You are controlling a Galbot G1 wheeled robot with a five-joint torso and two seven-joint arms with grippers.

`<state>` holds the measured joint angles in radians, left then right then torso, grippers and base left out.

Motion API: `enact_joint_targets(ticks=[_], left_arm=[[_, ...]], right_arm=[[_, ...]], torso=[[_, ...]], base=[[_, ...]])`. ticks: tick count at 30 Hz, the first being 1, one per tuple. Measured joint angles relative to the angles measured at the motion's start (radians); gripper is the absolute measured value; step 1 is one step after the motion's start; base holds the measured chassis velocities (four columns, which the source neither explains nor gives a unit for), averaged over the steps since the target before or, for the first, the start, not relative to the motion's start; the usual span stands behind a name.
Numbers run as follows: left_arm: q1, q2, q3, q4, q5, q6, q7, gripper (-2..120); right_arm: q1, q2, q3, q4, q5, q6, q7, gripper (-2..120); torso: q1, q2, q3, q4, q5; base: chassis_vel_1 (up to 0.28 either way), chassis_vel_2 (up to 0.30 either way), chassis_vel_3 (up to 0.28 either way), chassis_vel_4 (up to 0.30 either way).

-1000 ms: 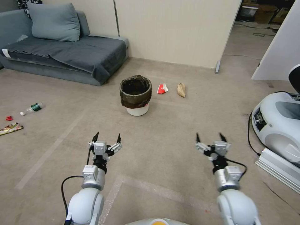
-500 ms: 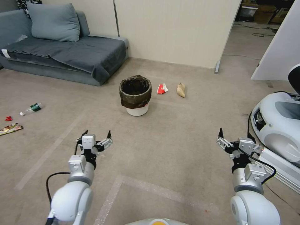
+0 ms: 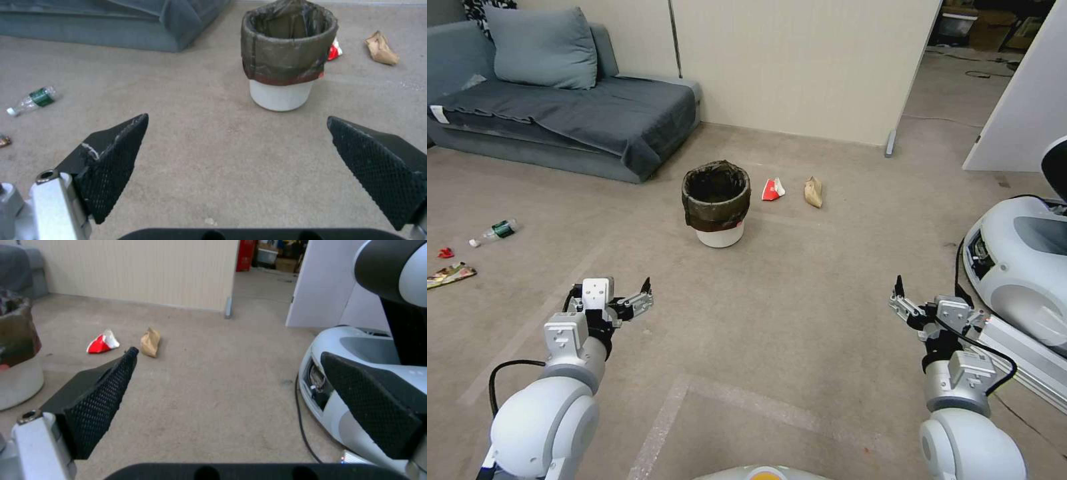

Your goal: Pick up the trash bin, then pick up the garbage from the floor and place it into the trash bin.

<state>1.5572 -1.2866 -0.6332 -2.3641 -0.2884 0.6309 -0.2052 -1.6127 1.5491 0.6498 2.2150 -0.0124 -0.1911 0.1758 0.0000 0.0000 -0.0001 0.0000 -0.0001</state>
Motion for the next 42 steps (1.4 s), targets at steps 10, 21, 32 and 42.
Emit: enact_joint_targets(ticks=[10,21,32,42], left_arm=[[0.001,-0.004,-0.004,-0.001,0.007,-0.004,0.003,100],[0.004,0.001,-0.008,0.008,0.013,-0.008,0.005,100],[0.001,0.005,-0.006,0.019,0.016,-0.011,0.007,100],[0.002,0.005,-0.007,0.021,0.018,-0.012,0.011,100]], right_arm=[[0.008,-0.007,0.0,-0.007,0.0,-0.009,-0.01,100],[0.015,-0.009,-0.002,-0.014,-0.001,-0.012,-0.023,100],[0.013,-0.014,-0.002,-0.013,-0.003,-0.015,-0.03,100],[0.014,-0.015,-0.002,-0.014,-0.004,-0.016,-0.032,100]], torso=[[0.0,0.0,0.0,0.0,0.0],[0.0,0.0,0.0,0.0001,0.0001],[0.0,0.0,0.0,0.0,0.0002],[0.0,0.0,0.0,0.0002,0.0001]], base=[[0.0,0.0,0.0,0.0],[-0.047,0.044,0.049,-0.047],[-0.101,0.086,0.087,-0.094],[-0.081,0.099,0.075,-0.1]])
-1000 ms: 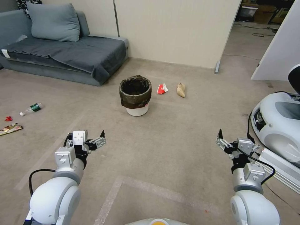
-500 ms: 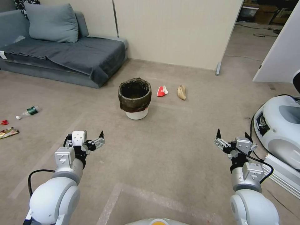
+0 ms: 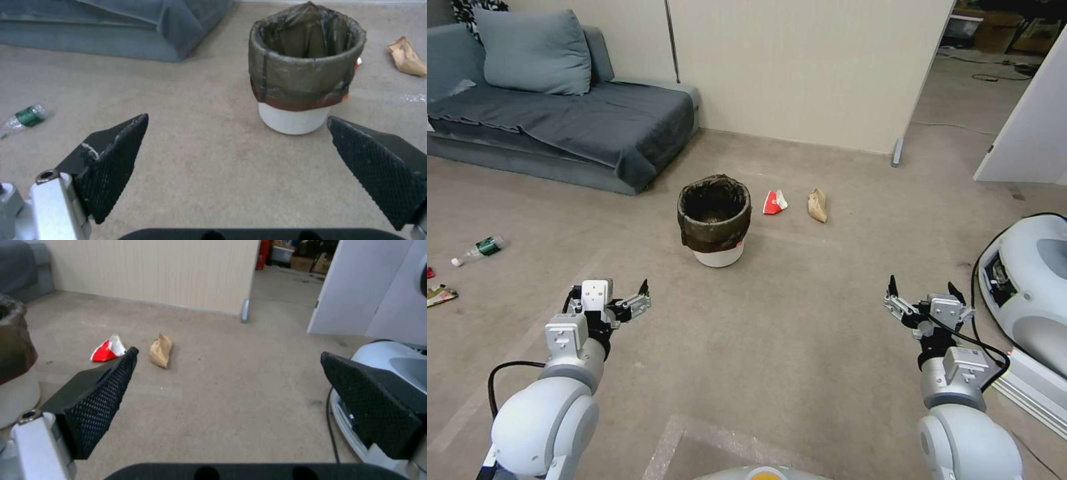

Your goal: Pick up the trash bin, then pick up the garbage from the floor and place it into the trash bin.

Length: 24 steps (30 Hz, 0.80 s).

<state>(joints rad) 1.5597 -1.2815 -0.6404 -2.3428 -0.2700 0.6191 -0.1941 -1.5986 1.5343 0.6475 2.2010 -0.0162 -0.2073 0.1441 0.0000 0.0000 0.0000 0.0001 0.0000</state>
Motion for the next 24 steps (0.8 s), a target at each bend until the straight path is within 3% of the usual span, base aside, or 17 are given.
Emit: enact_joint_targets(ticks=[24], left_arm=[[-0.005,-0.005,-0.015,0.002,0.009,0.003,0.011,100]], right_arm=[[0.012,-0.007,0.006,-0.013,0.002,-0.002,-0.002,100]], torso=[[0.0,0.0,0.0,-0.0003,0.0003]], base=[[-0.123,0.112,0.116,-0.118]])
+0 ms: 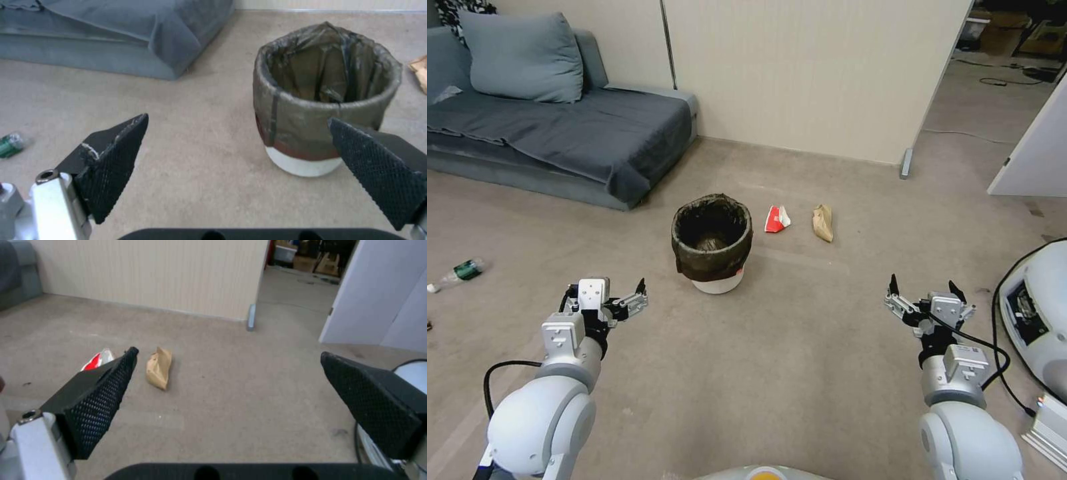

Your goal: Pick up the trash bin, then pick up the garbage from the floor and place it into the trash bin.

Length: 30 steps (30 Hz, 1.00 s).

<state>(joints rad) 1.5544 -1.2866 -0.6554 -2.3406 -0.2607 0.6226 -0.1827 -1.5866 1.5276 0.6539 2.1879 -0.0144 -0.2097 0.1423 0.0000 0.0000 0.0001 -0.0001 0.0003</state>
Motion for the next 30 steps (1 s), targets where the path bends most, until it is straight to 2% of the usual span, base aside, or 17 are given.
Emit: enact_joint_targets(ticks=[30], left_arm=[[-0.008,-0.01,-0.002,0.014,0.001,-0.006,0.0,100]], right_arm=[[0.006,-0.007,0.005,-0.002,0.015,-0.004,-0.001,100]], torso=[[0.0,0.0,0.0,0.0001,-0.0004]], base=[[-0.125,0.127,0.126,-0.122]])
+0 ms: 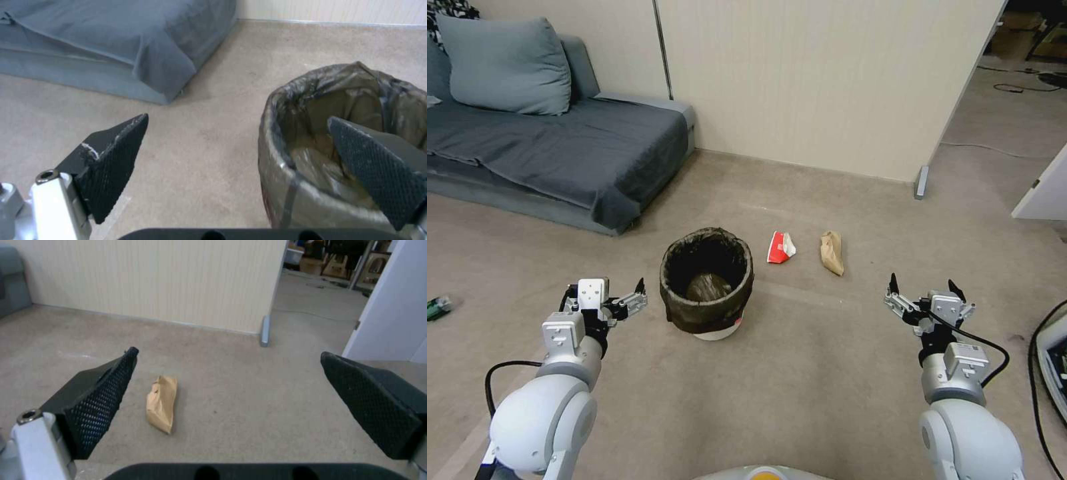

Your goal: Pick up the trash bin, then pick up the garbage from the floor and place it into the trash bin.

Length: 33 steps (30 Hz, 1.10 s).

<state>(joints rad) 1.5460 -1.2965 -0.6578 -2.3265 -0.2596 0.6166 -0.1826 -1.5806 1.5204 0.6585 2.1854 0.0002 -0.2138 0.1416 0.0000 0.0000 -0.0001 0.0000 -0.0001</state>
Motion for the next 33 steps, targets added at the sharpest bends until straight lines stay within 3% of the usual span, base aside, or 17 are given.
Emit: enact_joint_targets(ticks=[12,22,33], left_arm=[[-0.005,0.003,0.001,0.007,-0.016,0.015,-0.006,100],[-0.062,0.086,-0.007,-0.007,-0.122,0.117,-0.022,100],[-0.08,0.105,0.007,-0.008,-0.186,0.119,-0.026,100]], right_arm=[[0.012,0.001,-0.005,-0.008,0.013,0.01,0.042,100],[0.009,-0.008,-0.007,-0.012,0.019,0.001,0.043,100],[0.019,-0.038,-0.008,-0.007,0.031,-0.012,0.041,100]], torso=[[0.0,0.0,0.0,0.0002,-0.0002],[0.0,0.0,0.0,0.0,0.0],[0.0,0.0,0.0,0.0001,0.0001]], base=[[-0.097,0.095,0.1,-0.098],[-0.005,0.006,0.002,-0.006],[0.0,0.0,0.0,0.0]])
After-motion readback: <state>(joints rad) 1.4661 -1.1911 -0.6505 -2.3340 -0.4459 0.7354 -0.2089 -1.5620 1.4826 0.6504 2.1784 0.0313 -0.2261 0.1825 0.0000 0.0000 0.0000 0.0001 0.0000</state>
